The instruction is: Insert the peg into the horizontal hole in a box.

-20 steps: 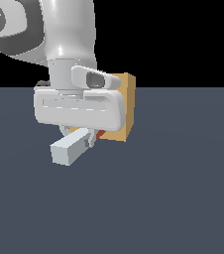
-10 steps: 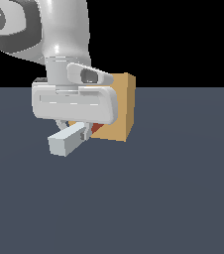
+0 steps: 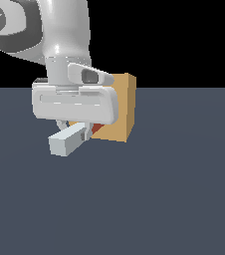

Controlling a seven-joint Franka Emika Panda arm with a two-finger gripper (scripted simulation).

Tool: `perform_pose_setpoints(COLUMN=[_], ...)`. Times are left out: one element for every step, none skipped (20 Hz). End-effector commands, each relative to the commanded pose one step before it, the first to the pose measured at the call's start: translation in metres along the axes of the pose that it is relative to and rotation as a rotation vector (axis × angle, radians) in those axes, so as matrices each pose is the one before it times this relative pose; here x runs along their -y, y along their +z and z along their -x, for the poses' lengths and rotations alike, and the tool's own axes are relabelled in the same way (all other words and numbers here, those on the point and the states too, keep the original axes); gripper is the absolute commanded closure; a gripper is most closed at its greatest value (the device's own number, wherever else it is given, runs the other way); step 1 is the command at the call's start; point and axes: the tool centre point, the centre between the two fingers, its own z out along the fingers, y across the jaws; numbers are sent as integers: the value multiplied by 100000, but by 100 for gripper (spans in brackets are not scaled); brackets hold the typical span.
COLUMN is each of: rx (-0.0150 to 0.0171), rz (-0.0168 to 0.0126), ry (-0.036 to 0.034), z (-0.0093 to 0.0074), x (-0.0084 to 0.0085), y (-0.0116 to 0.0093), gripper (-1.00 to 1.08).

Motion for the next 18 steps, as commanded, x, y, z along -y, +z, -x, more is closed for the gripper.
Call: perform_pose_setpoints(rx=[-75, 0, 0, 0, 0, -34, 0, 0, 0, -32, 0, 0, -26, 0, 0, 0, -18, 0], rz=[229, 0, 0, 0, 0, 60, 0, 0, 0, 61, 0, 0, 64, 0, 0, 0, 67, 0], ry=[-41, 0, 0, 0, 0, 8, 0, 0, 0, 8, 0, 0, 4, 0, 0, 0, 0, 0], z=[-303, -248, -319, -391, -464, -531, -613, -690, -769, -838, -908, -934, -872, -810, -742, -671, -597, -523], x=[-63, 7, 9, 11, 13, 20, 17, 18, 18, 19, 11, 4, 2, -7, -9, -11, -8, -17], y=[-100, 0, 1, 1, 1, -34, 1, 2, 2, -34, 2, 3, -35, 2, 2, 2, -37, 1], gripper=[108, 108, 108, 108, 108, 108, 108, 108, 108, 108, 108, 108, 108, 108, 108, 108, 108, 108])
